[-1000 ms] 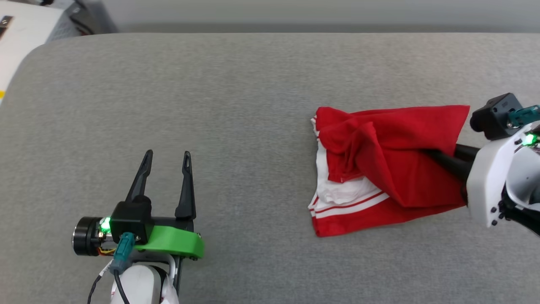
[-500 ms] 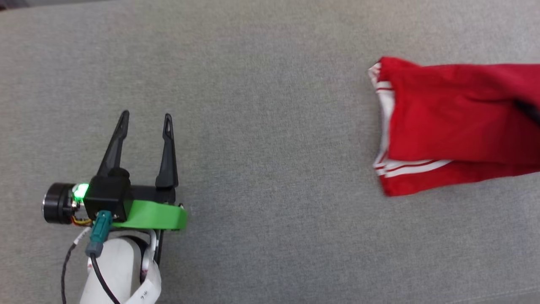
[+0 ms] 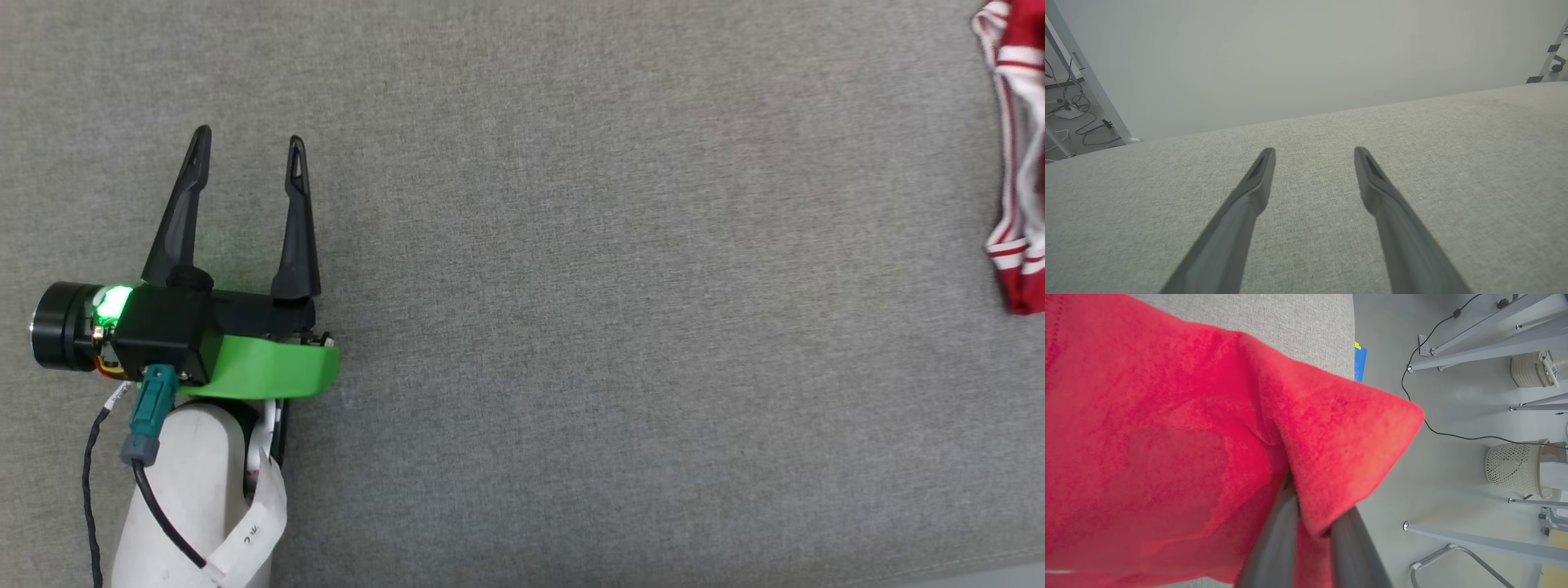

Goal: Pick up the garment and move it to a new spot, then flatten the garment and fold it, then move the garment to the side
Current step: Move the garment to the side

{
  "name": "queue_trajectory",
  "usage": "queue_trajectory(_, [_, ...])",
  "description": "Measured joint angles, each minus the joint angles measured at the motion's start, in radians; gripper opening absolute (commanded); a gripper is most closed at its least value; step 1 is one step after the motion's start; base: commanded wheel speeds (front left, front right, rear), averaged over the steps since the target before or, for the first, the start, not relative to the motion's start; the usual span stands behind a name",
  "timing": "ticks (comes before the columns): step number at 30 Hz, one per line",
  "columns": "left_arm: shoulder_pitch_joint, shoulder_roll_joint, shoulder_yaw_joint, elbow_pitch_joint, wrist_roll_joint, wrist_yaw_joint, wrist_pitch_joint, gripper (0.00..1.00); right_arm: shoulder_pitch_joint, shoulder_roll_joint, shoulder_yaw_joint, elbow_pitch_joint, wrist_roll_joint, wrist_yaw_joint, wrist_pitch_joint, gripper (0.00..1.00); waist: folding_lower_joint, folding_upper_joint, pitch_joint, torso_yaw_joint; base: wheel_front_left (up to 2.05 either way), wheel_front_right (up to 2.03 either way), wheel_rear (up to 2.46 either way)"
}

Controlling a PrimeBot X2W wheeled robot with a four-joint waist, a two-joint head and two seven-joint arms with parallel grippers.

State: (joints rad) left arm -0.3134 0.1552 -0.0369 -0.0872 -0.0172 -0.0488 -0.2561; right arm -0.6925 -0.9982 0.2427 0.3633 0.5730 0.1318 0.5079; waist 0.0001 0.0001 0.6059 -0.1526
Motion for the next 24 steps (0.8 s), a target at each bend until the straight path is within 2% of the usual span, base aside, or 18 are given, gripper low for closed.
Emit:
queue_trajectory(6, [-0.008, 0.002, 0.001, -0.004, 0.0, 0.002, 0.0, 1.0, -0.037, 0.013, -0.034, 0.083, -0.066, 0.0, -0.028, 0.0, 0.0001, 0.0, 0.046, 0.017, 0.0, 0.0, 0.0])
queue_trajectory(8, [-0.01, 0.002, 0.002, -0.003, 0.0, 0.006, 0.0, 1.0, -0.043, 0.037, -0.054, 0.115, -0.066, 0.0, -0.029, 0.0, 0.0, 0.0, 0.046, 0.024, 0.0, 0.0, 0.0])
queue_trajectory(9, [-0.01, 0.001, 0.001, -0.002, 0.0, 0.007, 0.0, 1.0, -0.047, 0.05, -0.062, 0.128, -0.069, 0.0, -0.03, 0.18, 0.0, 0.0, 0.043, 0.026, 0.0, 0.0, 0.0])
queue_trajectory(10, [-0.01, 0.0, 0.0, -0.001, 0.0, 0.009, 0.0, 1.0, -0.048, 0.056, -0.064, 0.134, -0.081, 0.0, -0.041, 1.0, 0.0, 0.0, 0.04, 0.028, 0.0, 0.0, 0.0])
queue_trajectory(15, [-0.002, -0.009, -0.001, 0.021, -0.005, 0.014, 0.0, 1.0, -0.049, 0.08, -0.083, 0.156, -0.143, 0.0, -0.092, 1.0, 0.0, 0.0, -0.007, 0.034, 0.0, 0.0, 0.0])
queue_trajectory(20, [0.04, -0.028, 0.002, 0.041, -0.017, 0.026, 0.0, 1.0, -0.032, 0.106, -0.104, 0.131, -0.196, 0.0, -0.206, 1.0, -0.0001, 0.0, -0.08, 0.041, 0.0, 0.0, 0.0])
queue_trajectory(24, [0.112, -0.034, 0.007, 0.057, -0.018, 0.032, 0.0, 1.0, -0.017, 0.182, -0.147, 0.078, -0.265, 0.0, -0.342, 1.0, -0.0002, 0.0, -0.15, 0.046, 0.0, 0.0, 0.0])
